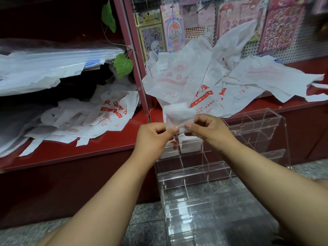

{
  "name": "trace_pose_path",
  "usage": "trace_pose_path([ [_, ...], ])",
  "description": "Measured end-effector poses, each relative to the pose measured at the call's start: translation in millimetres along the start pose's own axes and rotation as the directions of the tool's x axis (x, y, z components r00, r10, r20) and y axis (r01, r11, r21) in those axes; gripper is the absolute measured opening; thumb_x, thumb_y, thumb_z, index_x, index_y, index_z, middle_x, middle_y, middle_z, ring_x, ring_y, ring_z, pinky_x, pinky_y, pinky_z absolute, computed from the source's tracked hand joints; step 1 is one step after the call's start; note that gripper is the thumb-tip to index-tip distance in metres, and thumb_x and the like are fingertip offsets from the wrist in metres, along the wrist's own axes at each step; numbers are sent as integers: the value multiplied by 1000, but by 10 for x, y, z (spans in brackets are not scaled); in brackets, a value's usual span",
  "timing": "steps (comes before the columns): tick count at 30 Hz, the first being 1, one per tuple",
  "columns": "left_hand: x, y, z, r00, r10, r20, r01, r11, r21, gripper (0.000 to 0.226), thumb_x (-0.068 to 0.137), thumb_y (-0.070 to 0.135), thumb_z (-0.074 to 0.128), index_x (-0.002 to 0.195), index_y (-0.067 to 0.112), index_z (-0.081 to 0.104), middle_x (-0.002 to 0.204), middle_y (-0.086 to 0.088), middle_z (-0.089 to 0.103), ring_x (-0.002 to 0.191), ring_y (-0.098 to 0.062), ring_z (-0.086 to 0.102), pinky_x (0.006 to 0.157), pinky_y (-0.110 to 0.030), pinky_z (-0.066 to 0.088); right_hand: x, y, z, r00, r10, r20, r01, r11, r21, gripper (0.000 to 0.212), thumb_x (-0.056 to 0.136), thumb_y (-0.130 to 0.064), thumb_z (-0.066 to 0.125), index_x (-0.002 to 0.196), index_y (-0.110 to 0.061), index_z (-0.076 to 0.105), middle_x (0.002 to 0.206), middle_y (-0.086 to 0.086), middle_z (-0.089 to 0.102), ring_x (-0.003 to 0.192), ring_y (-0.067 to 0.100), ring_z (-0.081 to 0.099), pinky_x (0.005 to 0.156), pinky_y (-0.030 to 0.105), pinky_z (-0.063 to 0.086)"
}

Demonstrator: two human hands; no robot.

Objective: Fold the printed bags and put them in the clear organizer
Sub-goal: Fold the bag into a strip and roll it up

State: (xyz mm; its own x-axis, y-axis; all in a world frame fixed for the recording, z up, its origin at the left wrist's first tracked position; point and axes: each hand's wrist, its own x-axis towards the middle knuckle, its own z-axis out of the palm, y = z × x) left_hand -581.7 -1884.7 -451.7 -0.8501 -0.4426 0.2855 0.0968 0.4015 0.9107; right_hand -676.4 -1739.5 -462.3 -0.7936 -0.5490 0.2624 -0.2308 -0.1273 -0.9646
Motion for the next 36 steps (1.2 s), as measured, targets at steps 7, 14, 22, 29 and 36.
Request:
trace_pose_path([
  [7,-36,-90,82,998,16,64,-14,999,-33,27,86,20,74,78,-5,72,79,-35,64,69,-19,56,67,-33,45,3,-23,49,987,-53,-150,57,998,21,10,86,-18,69,77,-13,67,61,-12,63,60,1,56,60,17,45],
  [14,-41,-89,173,997,-14,81,16,1000,-24,17,88,18,71,73,13,67,60,7,61,52,-2,49,53,-19,41,49,20,27,965,-46,-259,56,998,33,23,80,-5,74,76,-16,54,50,-15,43,48,1,40,50,16,38],
  [22,148,-54,179,994,-103,-29,99,988,-122,12,89,16,69,100,13,69,83,-10,71,79,-21,66,82,-44,57,89,-27,-56,995,-74,-65,61,980,-189,37,79,-6,76,101,-32,59,72,-6,71,69,3,67,66,20,54],
  [29,320,-11,193,996,30,-80,-28,999,25,24,85,10,73,83,34,68,83,7,70,81,-12,68,79,-41,59,258,-12,-248,965,-260,22,213,737,-641,4,87,-20,68,84,-24,68,74,-17,57,73,6,50,67,23,36],
  [36,475,-80,283,991,124,-46,-106,954,282,9,86,15,71,81,22,72,74,7,70,68,-8,63,67,-26,52,428,145,-372,895,-446,24,304,570,-763,1,84,-16,68,83,-16,69,76,-11,53,79,13,43,68,23,26],
])
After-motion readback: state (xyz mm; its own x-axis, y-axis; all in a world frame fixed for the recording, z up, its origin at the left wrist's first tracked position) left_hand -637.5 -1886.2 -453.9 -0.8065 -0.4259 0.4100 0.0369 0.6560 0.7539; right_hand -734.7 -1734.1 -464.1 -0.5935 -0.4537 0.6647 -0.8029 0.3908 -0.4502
